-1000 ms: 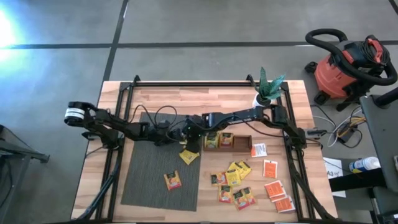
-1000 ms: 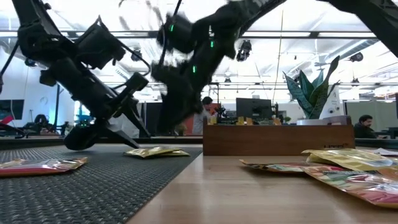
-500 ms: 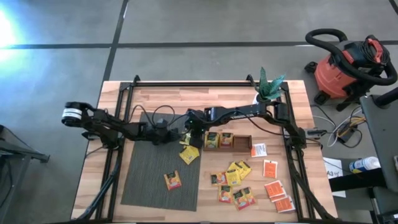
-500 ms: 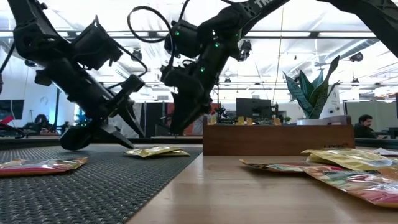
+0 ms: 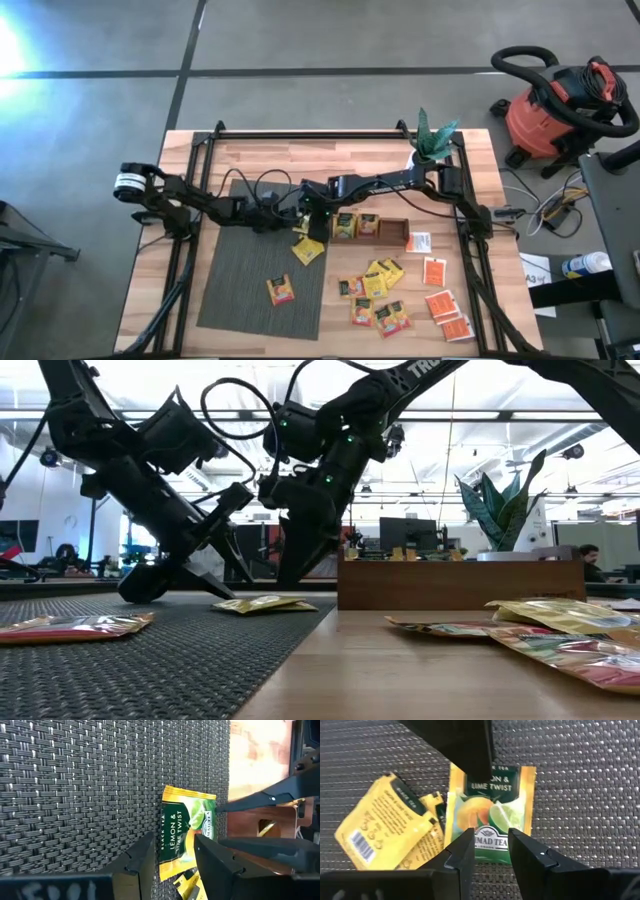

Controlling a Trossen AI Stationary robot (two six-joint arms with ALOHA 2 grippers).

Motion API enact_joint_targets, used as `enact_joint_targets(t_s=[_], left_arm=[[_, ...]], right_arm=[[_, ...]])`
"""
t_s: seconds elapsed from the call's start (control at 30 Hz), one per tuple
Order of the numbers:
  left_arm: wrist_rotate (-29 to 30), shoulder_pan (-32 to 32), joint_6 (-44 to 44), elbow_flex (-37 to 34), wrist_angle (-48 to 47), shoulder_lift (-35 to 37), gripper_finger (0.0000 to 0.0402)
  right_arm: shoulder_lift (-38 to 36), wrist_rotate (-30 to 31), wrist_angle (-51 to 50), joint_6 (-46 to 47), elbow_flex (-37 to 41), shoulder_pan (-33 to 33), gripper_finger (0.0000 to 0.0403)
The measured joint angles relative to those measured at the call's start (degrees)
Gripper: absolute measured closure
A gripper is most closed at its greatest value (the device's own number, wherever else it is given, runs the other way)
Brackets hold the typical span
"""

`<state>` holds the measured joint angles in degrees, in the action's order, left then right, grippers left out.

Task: Pick & Place Tea
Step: Put the yellow tea bag into the middle section of the wooden organizer

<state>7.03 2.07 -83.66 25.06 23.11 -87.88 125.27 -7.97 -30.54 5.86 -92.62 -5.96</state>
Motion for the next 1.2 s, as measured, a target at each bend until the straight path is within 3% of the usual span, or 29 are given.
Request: enact_joint_targets(t_s=[0.67, 0.93, 1.2], left_arm=[[-0.18, -0.02, -2.02, -4.21, -0.10, 3.54, 0.0266], [0.88, -0.25, -0.51, -7.38, 0.67, 8.11, 0.0266], [0.63, -0.28, -0.47, -6.12, 2.44, 6.81, 0.0266]], right_arm=[[-1.25, 0.26, -0.75, -1.25, 0.38, -0.14, 0.0284], [-0.78, -7.25, 0.96, -0.30, -0.66, -2.17, 0.0284], [2.09, -7.65, 3.97, -1.08, -0.66, -2.19, 0.0284]])
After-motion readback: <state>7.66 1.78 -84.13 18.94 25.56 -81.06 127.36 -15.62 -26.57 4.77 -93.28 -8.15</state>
